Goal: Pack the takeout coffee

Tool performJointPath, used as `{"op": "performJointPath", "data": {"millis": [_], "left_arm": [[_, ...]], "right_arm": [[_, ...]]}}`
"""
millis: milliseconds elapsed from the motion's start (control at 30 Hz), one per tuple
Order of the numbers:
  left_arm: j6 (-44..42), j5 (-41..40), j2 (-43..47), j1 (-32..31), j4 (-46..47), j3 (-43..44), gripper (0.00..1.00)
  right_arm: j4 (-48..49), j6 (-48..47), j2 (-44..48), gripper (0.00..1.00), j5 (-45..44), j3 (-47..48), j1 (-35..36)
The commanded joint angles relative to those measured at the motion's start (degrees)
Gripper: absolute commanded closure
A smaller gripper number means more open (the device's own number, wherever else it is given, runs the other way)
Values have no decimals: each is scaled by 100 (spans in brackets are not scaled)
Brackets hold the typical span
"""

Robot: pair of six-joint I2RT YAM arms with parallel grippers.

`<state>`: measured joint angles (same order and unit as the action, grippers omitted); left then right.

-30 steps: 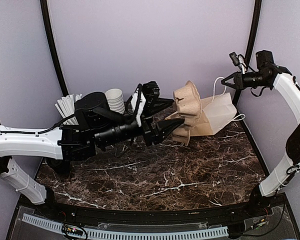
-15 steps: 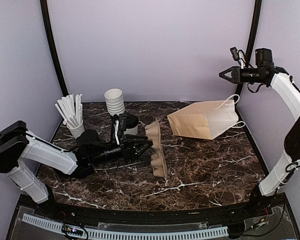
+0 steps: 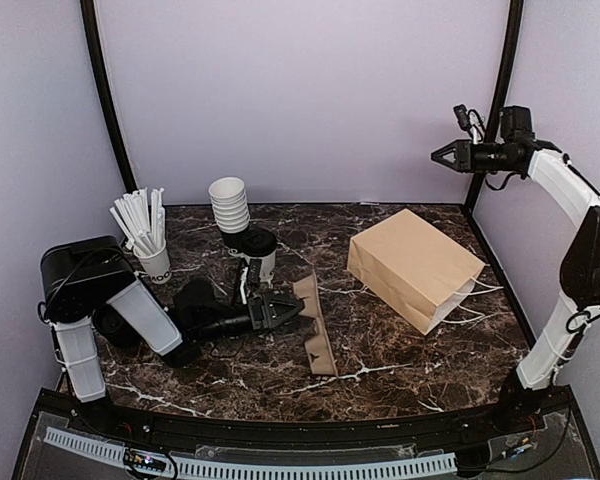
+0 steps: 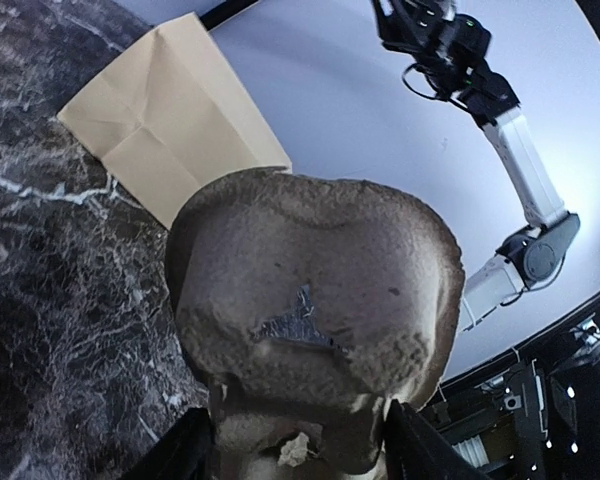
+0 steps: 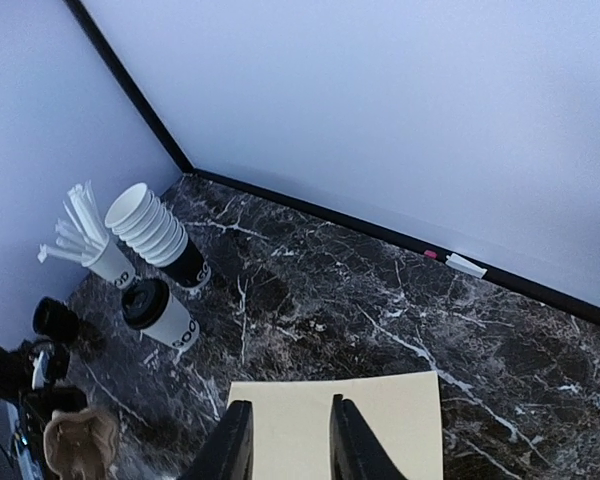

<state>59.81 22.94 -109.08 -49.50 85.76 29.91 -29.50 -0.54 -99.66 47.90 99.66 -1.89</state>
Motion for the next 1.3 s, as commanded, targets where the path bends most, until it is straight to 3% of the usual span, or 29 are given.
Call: {"op": "performJointPath", "data": {"millis": [0, 67, 100, 200, 300, 400, 500, 667, 867, 1100, 1267], "left_arm": [[296, -202, 338, -7, -822, 6, 32], [181, -262, 484, 6, -1259, 8, 15], [115, -292, 614, 2, -1668, 29, 11], [-411, -397, 1112, 0, -2744, 212, 9], [-1069, -944, 1640, -72, -4818, 569, 8], [-1763, -1986, 2035, -244, -6789, 1422, 7], [-1945, -2627, 1994, -548, -8767, 2449, 7], [-2084, -3466, 1401, -1040, -10741, 3683, 13], [-2635, -3892, 1080, -1390, -10667, 4257, 18], [-2968, -3602, 813, -1412, -10269, 4514, 20], [-3200, -3631, 796, -1448, -10106, 4606, 21]], "right_arm": [[-298, -1009, 921, 65, 231, -459, 5], [-797, -1592, 1225, 57, 98, -615, 4], [-1076, -1892, 1350, 54, 41, -689, 8], [-1917, -2701, 1729, 50, 32, -932, 5], [-2619, -3510, 2159, 50, 300, -1450, 126], [-2514, -3738, 2702, 50, -471, -2242, 755], [-2734, -4035, 2872, 51, -1109, -2623, 918], [-3363, -4857, 3090, 52, -2416, -2851, 914], [-3591, -5837, 3907, 39, -3531, -3622, 918], [-2909, -6152, 4352, 41, -4753, -4639, 917], [-2442, -6219, 4355, 50, -5390, -5082, 919]]}}
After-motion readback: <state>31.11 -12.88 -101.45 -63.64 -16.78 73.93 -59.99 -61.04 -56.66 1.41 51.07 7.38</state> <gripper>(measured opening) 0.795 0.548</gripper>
